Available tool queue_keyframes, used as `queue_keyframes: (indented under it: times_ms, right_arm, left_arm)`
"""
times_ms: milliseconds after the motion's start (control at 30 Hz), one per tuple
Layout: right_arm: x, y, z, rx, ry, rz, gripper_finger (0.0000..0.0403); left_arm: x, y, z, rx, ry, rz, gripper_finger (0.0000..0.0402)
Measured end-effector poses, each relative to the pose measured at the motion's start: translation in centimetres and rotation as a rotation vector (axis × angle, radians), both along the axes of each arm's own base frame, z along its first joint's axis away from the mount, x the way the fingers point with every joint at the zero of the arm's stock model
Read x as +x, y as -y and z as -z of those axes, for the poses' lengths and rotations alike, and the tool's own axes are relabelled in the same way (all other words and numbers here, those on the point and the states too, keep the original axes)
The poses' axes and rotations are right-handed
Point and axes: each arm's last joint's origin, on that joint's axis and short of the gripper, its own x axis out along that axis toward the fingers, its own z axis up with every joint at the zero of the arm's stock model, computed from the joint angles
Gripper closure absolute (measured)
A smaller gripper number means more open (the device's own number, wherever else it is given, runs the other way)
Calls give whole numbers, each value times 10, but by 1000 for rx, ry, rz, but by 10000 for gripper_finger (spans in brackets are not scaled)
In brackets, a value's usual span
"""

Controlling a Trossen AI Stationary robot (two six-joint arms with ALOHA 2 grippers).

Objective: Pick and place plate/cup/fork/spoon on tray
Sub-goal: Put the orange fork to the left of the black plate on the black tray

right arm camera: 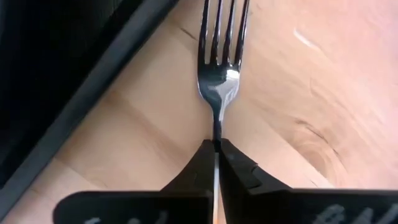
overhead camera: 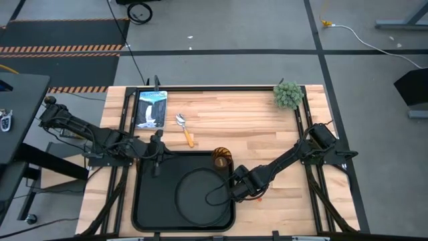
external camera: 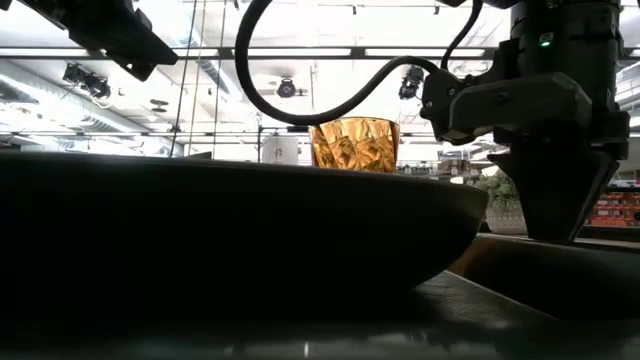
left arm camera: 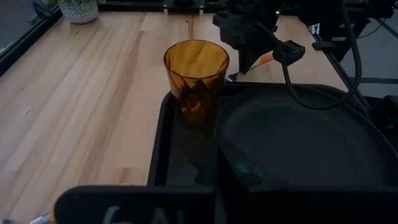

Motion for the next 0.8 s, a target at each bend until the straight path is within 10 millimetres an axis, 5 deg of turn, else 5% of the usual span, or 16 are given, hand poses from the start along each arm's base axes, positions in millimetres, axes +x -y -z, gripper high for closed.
queue_keyframes:
  times_ms: [367, 800]
  right_arm:
    - [-17, 3, -28, 25, -49, 12, 392]
    - [11, -27, -69, 147, 518, -278, 392]
  left_arm:
    - [0, 1, 0, -40, -6, 0, 386]
    - [-5, 15, 2, -165, -57, 144, 299]
